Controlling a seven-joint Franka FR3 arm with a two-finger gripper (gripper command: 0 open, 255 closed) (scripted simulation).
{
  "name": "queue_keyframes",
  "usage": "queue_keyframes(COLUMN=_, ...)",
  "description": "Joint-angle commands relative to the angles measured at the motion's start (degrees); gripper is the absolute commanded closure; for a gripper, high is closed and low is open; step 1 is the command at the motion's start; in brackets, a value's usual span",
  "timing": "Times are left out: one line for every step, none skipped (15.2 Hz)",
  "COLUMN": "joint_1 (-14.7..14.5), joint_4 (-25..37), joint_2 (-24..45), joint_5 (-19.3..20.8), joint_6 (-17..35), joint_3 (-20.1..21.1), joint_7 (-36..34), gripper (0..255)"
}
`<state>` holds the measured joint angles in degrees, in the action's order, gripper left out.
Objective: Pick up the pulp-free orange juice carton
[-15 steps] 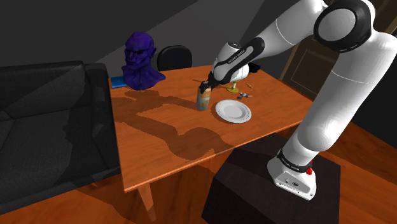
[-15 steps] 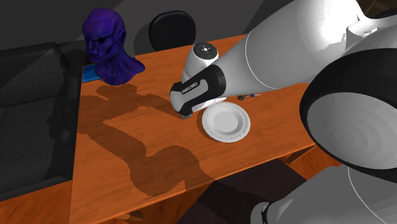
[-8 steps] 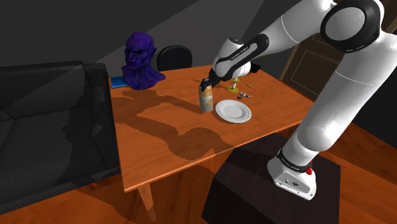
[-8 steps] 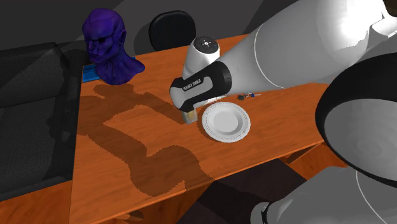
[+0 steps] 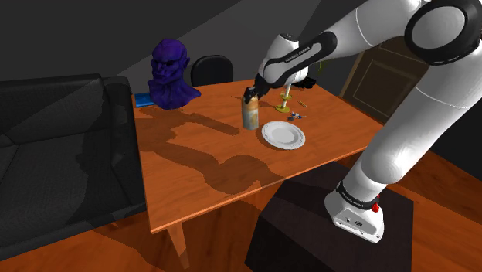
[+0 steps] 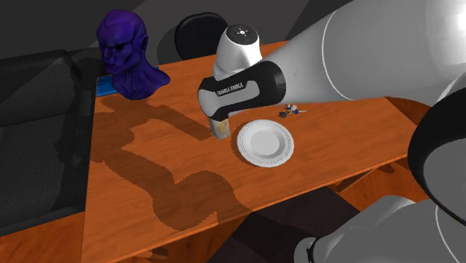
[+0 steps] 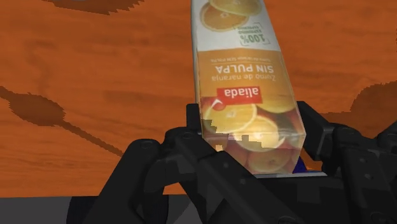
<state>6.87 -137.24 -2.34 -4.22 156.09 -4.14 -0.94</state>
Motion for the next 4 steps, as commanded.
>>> queue_keyframes(joint_1=0.1, joint_4=0.6, joint_2=-1.1, joint_5=0.4, joint_6=-1.6, joint_3=0.0, joint_7=-0.3, gripper=255)
queue_keyframes(joint_1=0.1, joint_4=0.9, joint_2=-1.6, joint_5=0.5, joint_6=-2.4, joint_3=0.0, joint_7=-0.4, gripper=255)
queue_keyframes(joint_1=0.1, joint_4=0.9, joint_2=-1.6, joint_5=0.6, joint_6=-2.5, joint_3=0.0, joint_7=-0.5, gripper=255)
queue_keyframes(joint_1=0.1, joint_4=1.0, joint_2=-1.6, joint_5=0.6, joint_6=-2.5, joint_3=0.0, joint_7=-0.5, gripper=255)
